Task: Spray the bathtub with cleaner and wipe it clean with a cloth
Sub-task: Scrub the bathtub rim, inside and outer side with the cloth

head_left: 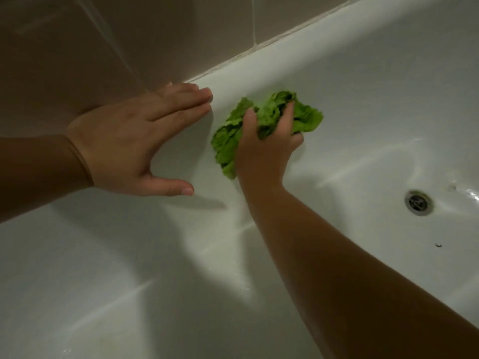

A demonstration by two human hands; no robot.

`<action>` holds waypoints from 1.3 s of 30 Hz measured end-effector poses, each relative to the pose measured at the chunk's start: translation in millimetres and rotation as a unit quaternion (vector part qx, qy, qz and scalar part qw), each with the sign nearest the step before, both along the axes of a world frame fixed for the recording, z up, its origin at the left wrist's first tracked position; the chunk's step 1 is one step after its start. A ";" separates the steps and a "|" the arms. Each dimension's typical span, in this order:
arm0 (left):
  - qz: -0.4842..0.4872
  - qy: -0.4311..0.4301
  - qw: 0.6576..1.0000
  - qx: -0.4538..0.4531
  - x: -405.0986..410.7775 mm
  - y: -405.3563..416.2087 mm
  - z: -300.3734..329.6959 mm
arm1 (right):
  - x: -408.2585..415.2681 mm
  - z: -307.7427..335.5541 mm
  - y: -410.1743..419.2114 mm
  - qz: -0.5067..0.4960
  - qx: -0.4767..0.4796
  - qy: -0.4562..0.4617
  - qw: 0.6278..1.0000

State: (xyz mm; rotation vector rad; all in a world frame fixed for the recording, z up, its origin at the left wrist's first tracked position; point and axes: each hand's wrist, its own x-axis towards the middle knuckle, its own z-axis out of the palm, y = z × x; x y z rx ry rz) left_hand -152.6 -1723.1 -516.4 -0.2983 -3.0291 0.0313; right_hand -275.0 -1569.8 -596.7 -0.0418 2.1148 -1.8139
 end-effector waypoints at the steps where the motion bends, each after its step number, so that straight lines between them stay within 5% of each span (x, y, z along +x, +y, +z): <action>1: 0.001 0.003 1.000 -0.001 -0.4 -0.2 -0.3 | -11.3 -2.2 0.6 -0.027 -0.007 0.013 1.000; 8: 0.015 0.018 1.000 -0.002 -3.8 2.7 -3.8 | -5.0 -22.1 8.2 0.036 0.012 -0.073 0.997; 14: 0.019 0.015 1.000 0.001 -5.7 3.7 -4.1 | -38.2 -5.4 13.7 -0.018 -0.015 0.045 0.999; 21: 0.015 0.016 1.000 -0.004 -11.7 5.9 -2.1 | -7.1 -22.5 12.0 0.048 0.016 -0.034 0.998; 28: 0.013 0.021 1.000 0.008 -19.8 4.7 -4.9 | -47.8 -13.0 7.8 -0.055 -0.014 0.061 0.997; 34: 0.012 0.012 1.000 0.003 -27.6 7.1 -4.3 | -7.1 -45.9 2.4 -0.021 0.032 -0.112 0.993; 39: 0.013 0.017 1.000 0.010 -34.8 9.9 -3.6 | -14.7 -52.5 6.0 -0.008 0.033 -0.038 0.999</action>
